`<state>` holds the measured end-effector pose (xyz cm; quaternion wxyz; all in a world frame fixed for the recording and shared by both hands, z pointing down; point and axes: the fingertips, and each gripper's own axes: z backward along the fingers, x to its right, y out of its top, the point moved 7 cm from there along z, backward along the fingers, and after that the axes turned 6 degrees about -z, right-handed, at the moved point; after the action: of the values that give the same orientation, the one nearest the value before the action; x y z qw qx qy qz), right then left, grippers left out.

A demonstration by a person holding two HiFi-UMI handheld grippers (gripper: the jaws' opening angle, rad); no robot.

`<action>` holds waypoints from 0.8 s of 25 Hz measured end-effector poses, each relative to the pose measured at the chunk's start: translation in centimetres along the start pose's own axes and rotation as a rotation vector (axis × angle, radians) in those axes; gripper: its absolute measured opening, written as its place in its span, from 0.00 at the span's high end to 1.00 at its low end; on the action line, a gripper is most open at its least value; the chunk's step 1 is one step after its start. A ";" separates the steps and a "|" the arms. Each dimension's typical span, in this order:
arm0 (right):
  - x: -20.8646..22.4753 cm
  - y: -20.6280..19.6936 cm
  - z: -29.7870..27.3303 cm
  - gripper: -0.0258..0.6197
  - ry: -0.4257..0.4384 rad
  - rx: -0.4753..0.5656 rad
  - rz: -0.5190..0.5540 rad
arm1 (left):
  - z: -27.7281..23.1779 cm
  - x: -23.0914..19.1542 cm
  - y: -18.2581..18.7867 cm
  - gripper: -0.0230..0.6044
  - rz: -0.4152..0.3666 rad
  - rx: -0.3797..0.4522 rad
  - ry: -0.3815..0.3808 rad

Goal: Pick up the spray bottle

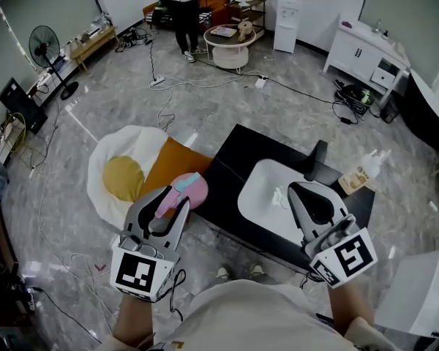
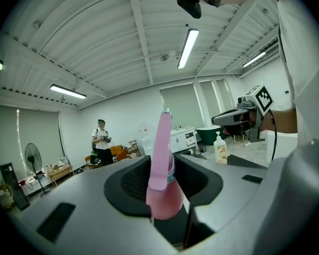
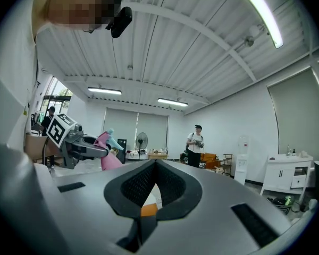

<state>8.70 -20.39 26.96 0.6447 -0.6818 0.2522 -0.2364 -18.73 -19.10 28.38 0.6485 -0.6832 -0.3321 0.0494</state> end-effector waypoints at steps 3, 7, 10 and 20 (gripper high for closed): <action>-0.4 -0.4 -0.4 0.92 0.025 -0.013 -0.001 | 0.2 0.6 -0.9 0.72 0.003 -0.012 -0.014; -0.7 -0.7 -0.7 0.92 0.046 -0.019 -0.004 | 0.0 1.0 -0.9 0.72 0.013 -0.012 -0.021; -1.0 -0.9 -1.0 0.92 0.055 -0.019 -0.004 | -0.1 0.7 -0.9 0.72 0.011 -0.009 -0.011; 0.1 -1.1 -0.3 0.92 0.053 -0.040 0.015 | -0.9 1.1 0.2 0.72 0.011 -0.002 -0.004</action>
<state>8.57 -20.64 28.08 0.6257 -0.6863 0.2787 -0.2445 -17.32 -19.26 28.71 0.6466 -0.6857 -0.3297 0.0542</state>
